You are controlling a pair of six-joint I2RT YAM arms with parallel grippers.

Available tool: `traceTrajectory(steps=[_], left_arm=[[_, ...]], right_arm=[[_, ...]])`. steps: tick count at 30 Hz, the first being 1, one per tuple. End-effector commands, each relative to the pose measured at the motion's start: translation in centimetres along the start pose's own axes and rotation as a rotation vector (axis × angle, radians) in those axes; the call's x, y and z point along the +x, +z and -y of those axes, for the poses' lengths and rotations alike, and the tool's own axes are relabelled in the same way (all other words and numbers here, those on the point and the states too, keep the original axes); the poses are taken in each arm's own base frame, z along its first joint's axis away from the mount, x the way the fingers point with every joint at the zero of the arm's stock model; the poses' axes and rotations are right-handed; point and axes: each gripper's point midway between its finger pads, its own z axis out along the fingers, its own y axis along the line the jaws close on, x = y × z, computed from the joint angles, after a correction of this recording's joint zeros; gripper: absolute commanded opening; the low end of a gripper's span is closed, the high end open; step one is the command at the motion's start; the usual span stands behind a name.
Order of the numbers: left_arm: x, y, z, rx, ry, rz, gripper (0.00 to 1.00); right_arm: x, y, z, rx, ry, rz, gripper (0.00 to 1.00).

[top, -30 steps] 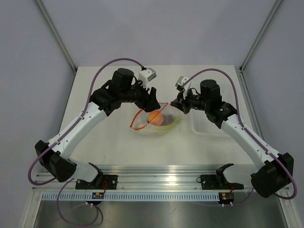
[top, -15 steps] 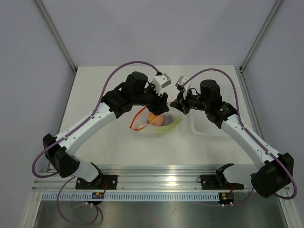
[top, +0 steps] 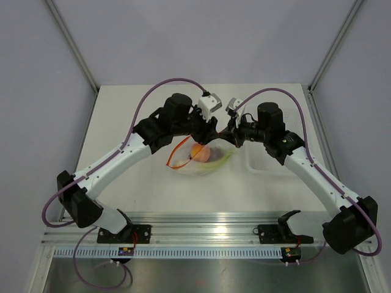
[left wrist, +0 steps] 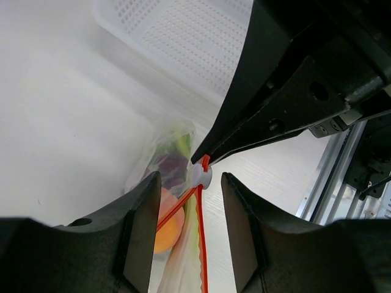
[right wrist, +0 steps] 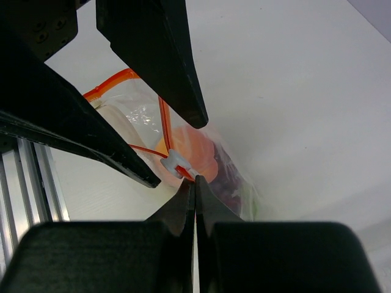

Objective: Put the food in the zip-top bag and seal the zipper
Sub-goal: Zip the zipper food storage bag at the center of the board.

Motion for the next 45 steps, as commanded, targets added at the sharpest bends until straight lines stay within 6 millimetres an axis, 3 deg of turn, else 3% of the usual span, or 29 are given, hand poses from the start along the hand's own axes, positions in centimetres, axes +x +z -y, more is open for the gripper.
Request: traceTrajectory(steps=[1,5,8,21,29,32,37,45], left_arm=[[-1.3,0.4,0.1,-0.002,0.041,0.055,0.47],[-1.2,0.6,0.2,0.002,0.041,0.056,0.43],[-1.0,0.6,0.2,0.004,0.040,0.054,0.34],[0.5,1.3,0.0,-0.001,0.033,0.016,0.32],[0.3,1.3,0.1,0.005,0.032,0.022,0.11],[0.5,1.3,0.2,0.010,0.038,0.015,0.00],[1.6,1.6,0.3,0.019,0.036,-0.020,0.00],[3.1,1.9,-0.5,-0.002,0.035,-0.056,0.00]], right_arm=[[-3.5,-0.2,0.1,-0.012,-0.041,0.096,0.00],[-3.6,-0.1,0.0,-0.015,-0.033,0.096,0.00],[-3.6,-0.1,0.1,-0.016,-0.027,0.096,0.00],[-3.9,-0.1,0.4,0.001,-0.010,0.101,0.00],[-3.4,0.0,0.5,0.012,0.006,0.084,0.00],[-3.6,-0.2,1.6,0.070,0.022,0.093,0.00],[-4.4,-1.4,4.4,0.173,0.131,0.133,0.00],[-4.4,-2.5,6.5,0.278,0.206,0.158,0.00]])
